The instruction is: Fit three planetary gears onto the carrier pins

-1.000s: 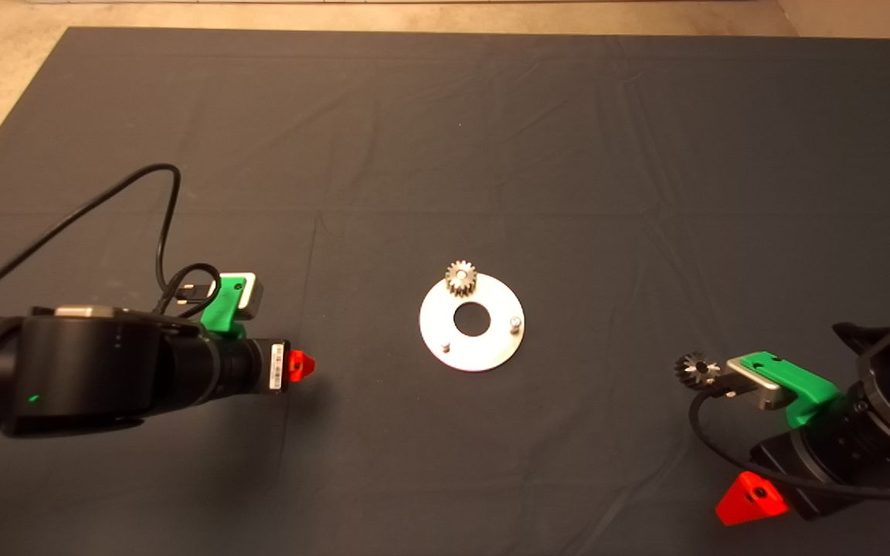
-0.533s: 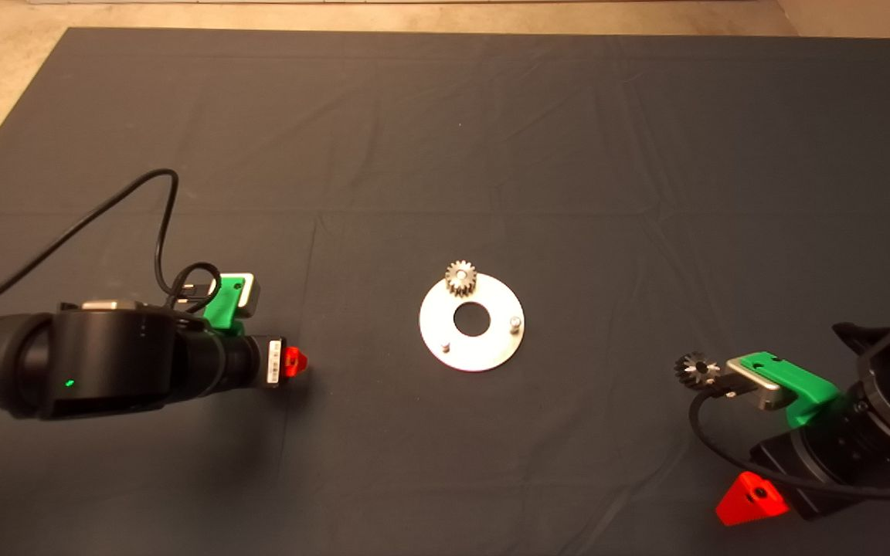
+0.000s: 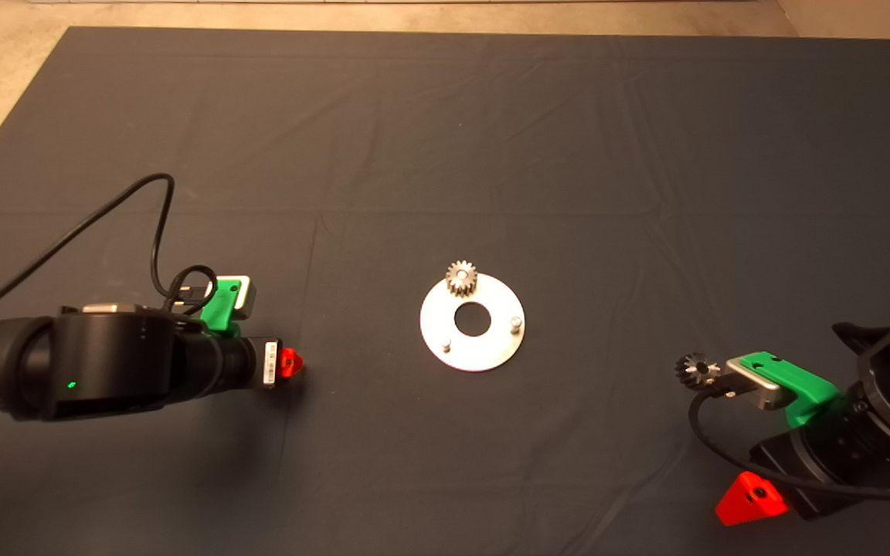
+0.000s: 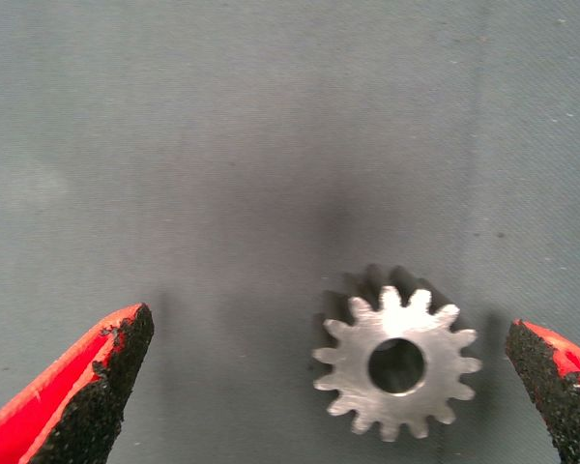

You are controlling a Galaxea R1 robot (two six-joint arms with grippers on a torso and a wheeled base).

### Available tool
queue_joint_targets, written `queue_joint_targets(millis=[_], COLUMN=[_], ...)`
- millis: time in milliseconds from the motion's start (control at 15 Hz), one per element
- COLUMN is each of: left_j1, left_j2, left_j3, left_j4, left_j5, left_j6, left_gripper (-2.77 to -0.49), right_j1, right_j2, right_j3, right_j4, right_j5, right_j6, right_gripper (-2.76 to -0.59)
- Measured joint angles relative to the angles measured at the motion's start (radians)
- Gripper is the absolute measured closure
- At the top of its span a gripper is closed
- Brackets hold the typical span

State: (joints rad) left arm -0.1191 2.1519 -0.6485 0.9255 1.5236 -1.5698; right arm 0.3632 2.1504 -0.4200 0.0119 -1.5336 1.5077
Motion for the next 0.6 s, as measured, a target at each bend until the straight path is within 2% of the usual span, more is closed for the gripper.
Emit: queue_joint_targets(millis=[600], left_j1=[0.011], left_j2=[-0.010], left_j3=[-0.005], left_j4=[0.004], left_j5=[-0.001], left_j6=[0.005], left_gripper=[-2.62], right_j1=[0.000], right_j2=[0.000], right_j3=[0.000], right_j4=[0.000], right_j5=[0.000], right_j6=[0.000], right_gripper=[-2.76])
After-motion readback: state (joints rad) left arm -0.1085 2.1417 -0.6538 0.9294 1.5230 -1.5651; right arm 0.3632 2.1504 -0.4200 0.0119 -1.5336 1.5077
